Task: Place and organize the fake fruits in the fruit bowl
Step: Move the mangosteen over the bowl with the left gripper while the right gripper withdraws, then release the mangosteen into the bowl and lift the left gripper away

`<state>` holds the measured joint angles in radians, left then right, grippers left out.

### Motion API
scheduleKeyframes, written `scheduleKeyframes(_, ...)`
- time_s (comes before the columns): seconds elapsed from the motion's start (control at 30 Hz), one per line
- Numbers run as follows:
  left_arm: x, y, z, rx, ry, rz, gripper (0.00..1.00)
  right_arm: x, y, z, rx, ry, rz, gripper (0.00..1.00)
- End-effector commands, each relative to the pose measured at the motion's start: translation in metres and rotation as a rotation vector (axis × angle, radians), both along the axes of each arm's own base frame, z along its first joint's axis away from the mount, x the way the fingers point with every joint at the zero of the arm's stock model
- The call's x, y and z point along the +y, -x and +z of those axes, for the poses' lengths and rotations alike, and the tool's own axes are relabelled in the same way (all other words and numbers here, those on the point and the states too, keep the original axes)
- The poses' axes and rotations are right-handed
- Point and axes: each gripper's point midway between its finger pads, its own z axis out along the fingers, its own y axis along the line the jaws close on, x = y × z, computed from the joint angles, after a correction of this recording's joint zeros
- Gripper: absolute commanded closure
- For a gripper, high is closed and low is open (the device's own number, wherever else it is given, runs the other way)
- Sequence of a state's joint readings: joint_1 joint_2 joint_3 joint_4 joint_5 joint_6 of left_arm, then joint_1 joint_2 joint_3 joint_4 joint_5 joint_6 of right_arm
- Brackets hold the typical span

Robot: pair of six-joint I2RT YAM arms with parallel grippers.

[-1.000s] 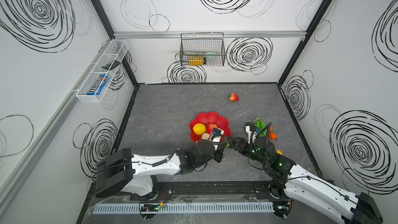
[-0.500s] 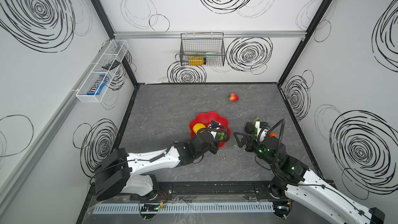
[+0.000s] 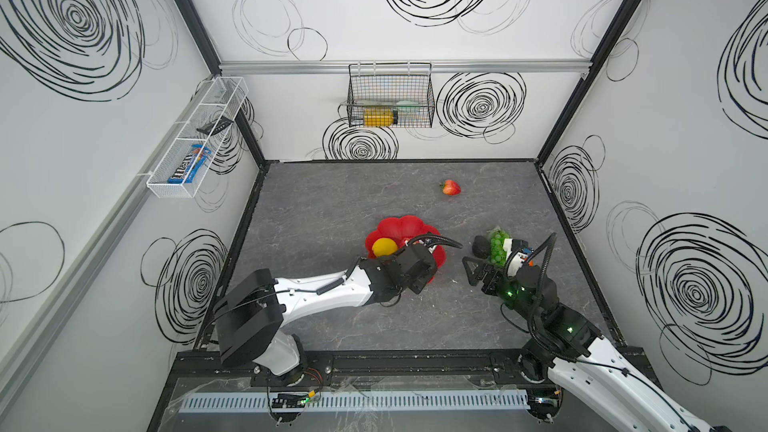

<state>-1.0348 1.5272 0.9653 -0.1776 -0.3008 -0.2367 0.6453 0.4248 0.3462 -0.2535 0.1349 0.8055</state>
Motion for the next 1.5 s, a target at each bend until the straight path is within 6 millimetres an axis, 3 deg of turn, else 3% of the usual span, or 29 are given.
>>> scheduleKeyframes(0.0,0.004,-0.009,0.001,-0.018,-0.059,0.01,0.9,0.0,0.002,-0.01,0.022,0.007,0.019,0.01)
scheduleKeyframes(0.7,0.003,-0.024,-0.023,-0.037,-0.275,0.024,0.87,0.002,-0.001,-0.03,0.061,-0.008,0.029,0.01)
scheduleKeyframes(1.0,-0.003,-0.021,-0.028,-0.027,-0.291,-0.002,0.76,0.002,-0.001,-0.035,0.072,-0.009,0.029,0.01)
scheduleKeyframes(1.3,-0.007,-0.019,-0.016,-0.032,-0.243,-0.003,0.67,-0.001,-0.003,-0.03,0.064,0.0,0.016,0.01)
scheduleKeyframes(1.47,-0.011,-0.013,0.003,-0.036,-0.14,-0.014,0.62,-0.01,-0.007,-0.023,0.055,0.053,-0.019,0.01)
